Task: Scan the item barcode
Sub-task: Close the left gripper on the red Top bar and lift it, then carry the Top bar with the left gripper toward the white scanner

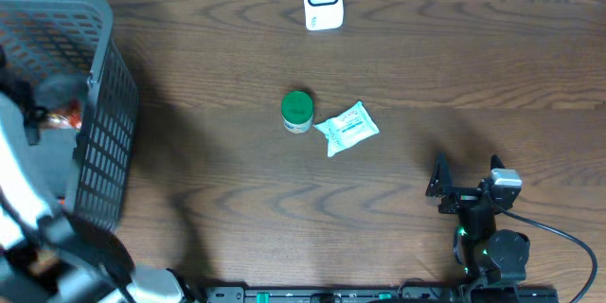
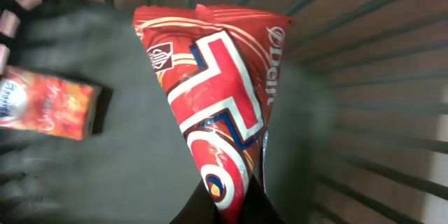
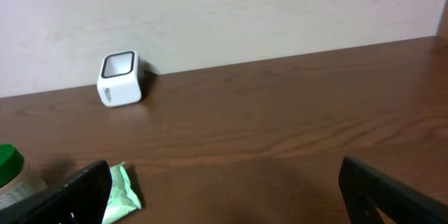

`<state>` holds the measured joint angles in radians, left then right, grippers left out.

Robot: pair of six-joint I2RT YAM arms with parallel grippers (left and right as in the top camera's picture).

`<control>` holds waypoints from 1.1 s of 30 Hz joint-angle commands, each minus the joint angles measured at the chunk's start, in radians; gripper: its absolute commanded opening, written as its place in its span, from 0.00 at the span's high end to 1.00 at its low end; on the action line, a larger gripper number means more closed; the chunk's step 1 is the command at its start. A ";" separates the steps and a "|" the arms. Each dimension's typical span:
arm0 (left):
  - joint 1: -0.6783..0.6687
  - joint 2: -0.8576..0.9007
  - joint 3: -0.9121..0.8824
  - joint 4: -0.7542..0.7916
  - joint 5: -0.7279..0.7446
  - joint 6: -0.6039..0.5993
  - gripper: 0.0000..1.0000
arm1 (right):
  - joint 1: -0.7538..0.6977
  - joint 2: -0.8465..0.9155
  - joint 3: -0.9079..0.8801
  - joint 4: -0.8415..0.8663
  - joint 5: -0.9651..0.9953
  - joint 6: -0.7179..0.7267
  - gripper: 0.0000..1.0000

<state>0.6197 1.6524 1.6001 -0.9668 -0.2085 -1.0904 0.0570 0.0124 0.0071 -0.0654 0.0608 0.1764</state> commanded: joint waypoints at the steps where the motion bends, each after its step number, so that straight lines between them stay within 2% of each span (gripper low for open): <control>1: -0.002 -0.142 0.011 -0.004 -0.004 0.020 0.93 | 0.009 -0.004 -0.002 -0.003 0.009 0.013 0.01; 5: -0.002 -0.283 0.011 -0.004 0.045 0.012 0.93 | 0.009 -0.004 -0.002 -0.003 0.009 0.013 0.01; 9: -0.021 -0.355 0.011 -0.005 0.248 0.013 0.93 | 0.009 -0.004 -0.002 -0.003 0.009 0.013 0.01; 12: -0.082 -0.364 0.011 -0.006 0.374 0.013 0.93 | 0.009 -0.004 -0.002 -0.003 0.009 0.013 0.01; 15: -0.188 -0.352 0.010 -0.029 0.410 0.013 0.92 | 0.009 -0.004 -0.002 -0.003 0.009 0.013 0.01; 19: -0.381 -0.317 0.005 -0.055 0.386 0.017 0.93 | 0.009 -0.004 -0.002 -0.003 0.009 0.013 0.01; 25: -0.717 -0.195 0.005 -0.081 0.124 0.017 0.93 | 0.009 -0.004 -0.002 -0.003 0.009 0.013 0.01; 28: -0.814 -0.125 0.005 -0.101 -0.006 0.017 0.93 | 0.009 -0.004 -0.002 -0.003 0.009 0.013 0.01; 33: -0.908 -0.004 0.005 -0.110 -0.075 0.016 0.93 | 0.009 -0.004 -0.002 -0.003 0.009 0.013 0.01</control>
<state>-0.2508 1.5883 1.6009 -1.0706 -0.1543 -1.0908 0.0605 0.0124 0.0071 -0.0654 0.0605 0.1768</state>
